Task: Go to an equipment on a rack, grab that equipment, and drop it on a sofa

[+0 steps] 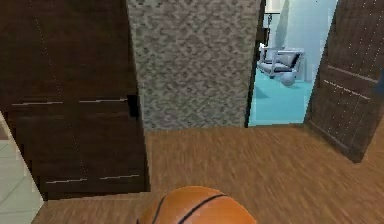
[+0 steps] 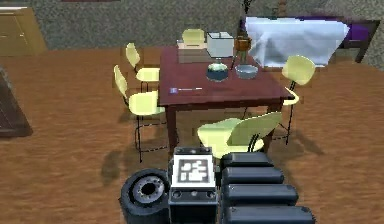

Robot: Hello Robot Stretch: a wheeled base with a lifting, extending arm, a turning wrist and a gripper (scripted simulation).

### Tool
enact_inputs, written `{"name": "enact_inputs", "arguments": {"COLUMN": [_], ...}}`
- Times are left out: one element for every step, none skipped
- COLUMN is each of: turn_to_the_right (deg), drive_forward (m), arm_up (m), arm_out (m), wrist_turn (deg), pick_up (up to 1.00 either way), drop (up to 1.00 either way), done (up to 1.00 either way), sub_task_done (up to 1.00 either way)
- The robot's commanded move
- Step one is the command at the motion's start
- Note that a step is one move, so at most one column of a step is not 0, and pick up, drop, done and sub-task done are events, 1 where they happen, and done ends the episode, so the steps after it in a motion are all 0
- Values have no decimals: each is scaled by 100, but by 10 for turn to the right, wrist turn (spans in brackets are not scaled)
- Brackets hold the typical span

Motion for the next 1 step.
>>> {"name": "enact_inputs", "arguments": {"turn_to_the_right": [-450], "drive_forward": [0], "arm_up": [0], "arm_out": [0], "wrist_turn": [0], "pick_up": [0], "drop": [0], "done": [0], "sub_task_done": [0]}}
